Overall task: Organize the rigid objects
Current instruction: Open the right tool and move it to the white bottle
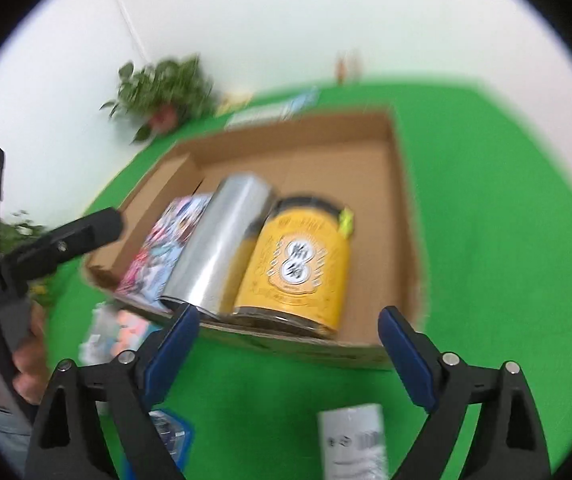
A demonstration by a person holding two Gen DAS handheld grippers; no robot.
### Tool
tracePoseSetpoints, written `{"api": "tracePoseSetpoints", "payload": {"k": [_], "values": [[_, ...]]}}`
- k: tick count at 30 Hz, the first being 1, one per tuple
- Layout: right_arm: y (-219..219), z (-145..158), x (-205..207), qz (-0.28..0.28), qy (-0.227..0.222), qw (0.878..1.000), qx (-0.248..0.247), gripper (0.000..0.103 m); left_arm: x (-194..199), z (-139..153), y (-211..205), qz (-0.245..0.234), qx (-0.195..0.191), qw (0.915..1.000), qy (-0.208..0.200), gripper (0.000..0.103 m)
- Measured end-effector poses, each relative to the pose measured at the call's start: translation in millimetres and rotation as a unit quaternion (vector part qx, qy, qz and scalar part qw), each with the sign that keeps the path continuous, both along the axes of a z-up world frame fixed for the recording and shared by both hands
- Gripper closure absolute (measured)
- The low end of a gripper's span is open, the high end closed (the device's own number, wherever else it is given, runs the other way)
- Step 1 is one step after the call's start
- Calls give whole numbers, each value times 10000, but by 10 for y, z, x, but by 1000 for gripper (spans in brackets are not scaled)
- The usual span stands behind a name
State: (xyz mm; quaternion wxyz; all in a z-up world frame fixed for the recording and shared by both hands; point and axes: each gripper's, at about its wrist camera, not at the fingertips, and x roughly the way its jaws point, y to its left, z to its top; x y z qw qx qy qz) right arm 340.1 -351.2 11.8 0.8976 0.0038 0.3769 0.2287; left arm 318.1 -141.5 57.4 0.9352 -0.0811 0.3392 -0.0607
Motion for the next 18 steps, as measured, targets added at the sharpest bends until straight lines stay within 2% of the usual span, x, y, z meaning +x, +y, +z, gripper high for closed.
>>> {"api": "tracePoseSetpoints", "payload": {"k": [4,5,6,7,8,9,11,12,13,14,15,16,18], "values": [[-129,-19,-322,-551,-368,9978,-19,11,-495,-68,236,342,256,9985,-352,1],[-142,-28,-418,-646,-467,9968,-3,11,-591,-77,254,419,289,9978,-432,3],[-134,-38,-519,-653,-596,9961,-25,13,-705,-86,275,486,296,9971,-513,13],[-103,-48,-618,-593,-736,9955,-97,33,-812,-100,299,407,255,9974,-531,66],[-54,-55,-680,-556,-826,9947,-238,53,-875,-130,308,156,229,9992,-296,99],[15,-74,-748,-534,-889,9934,-493,81,-922,-174,298,100,226,9995,-184,102],[70,-68,-857,-529,-1039,9918,-533,83,-1035,-180,322,208,207,9993,-222,99],[81,-58,-904,-558,-1137,9906,-525,76,-1089,-184,335,271,201,9991,-244,75],[109,-50,-948,-573,-1212,9893,-581,43,-1119,-192,339,338,243,9991,-121,50],[140,-47,-992,-496,-1246,9892,-596,20,-1135,-197,334,417,299,9987,55,0],[142,-36,-1052,-439,-1328,9889,-496,0,-1133,-194,307,478,303,9984,2,5],[133,-23,-1113,-428,-1416,9881,-416,1,-1204,-205,302,516,301,9981,-151,0],[146,-14,-1189,-323,-1409,9887,-385,1,-1251,-249,217,489,433,9975,-266,1]]}}
